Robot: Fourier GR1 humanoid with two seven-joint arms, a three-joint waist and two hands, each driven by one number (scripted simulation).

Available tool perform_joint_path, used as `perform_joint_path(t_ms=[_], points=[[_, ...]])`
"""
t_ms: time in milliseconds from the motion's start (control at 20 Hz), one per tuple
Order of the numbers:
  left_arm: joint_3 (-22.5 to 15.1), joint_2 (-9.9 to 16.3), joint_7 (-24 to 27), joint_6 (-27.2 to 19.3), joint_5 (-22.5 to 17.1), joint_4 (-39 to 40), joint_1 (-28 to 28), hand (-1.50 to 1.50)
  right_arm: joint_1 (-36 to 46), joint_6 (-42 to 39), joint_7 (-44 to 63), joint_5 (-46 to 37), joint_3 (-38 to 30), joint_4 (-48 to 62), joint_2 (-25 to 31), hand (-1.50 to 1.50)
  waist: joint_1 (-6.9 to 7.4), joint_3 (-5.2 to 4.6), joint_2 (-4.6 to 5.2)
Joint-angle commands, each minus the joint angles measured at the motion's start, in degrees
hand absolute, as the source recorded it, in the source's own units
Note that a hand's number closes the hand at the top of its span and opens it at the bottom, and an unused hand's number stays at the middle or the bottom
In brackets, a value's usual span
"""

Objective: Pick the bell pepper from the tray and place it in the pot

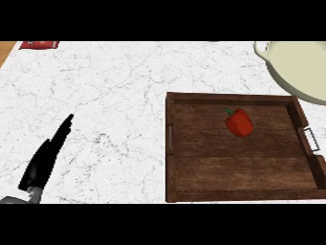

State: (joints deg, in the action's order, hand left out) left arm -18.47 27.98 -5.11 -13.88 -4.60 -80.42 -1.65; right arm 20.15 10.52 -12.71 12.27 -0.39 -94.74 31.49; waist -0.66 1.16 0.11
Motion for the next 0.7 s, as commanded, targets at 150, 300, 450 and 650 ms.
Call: perform_joint_path(t_ms=[150,300,450,650], points=[[4.8,-6.8,6.4,-5.3,-3.4,-6.0,-2.1,0.00,-3.9,-15.3,-19.7,13.0,-9.5,3.2,0.0,1.50,0.37,-0.77,-0.24],[5.4,-11.1,8.6,-6.2,-6.3,-9.2,-2.8,0.00,-9.7,-7.4,-16.6,-2.4,-11.5,11.5,8.5,1.50,-0.40,-1.30,0.88],[5.4,-13.0,10.5,-5.2,-7.8,-10.5,-2.7,0.00,-12.0,-9.5,-29.4,5.3,-12.9,21.9,-4.5,-1.50,1.61,-0.93,0.48],[4.1,-16.7,13.0,-7.0,-5.8,-7.0,-2.6,0.00,-14.0,-20.3,-43.5,8.8,-14.3,20.6,-5.6,-1.50,0.38,-1.08,0.04]])
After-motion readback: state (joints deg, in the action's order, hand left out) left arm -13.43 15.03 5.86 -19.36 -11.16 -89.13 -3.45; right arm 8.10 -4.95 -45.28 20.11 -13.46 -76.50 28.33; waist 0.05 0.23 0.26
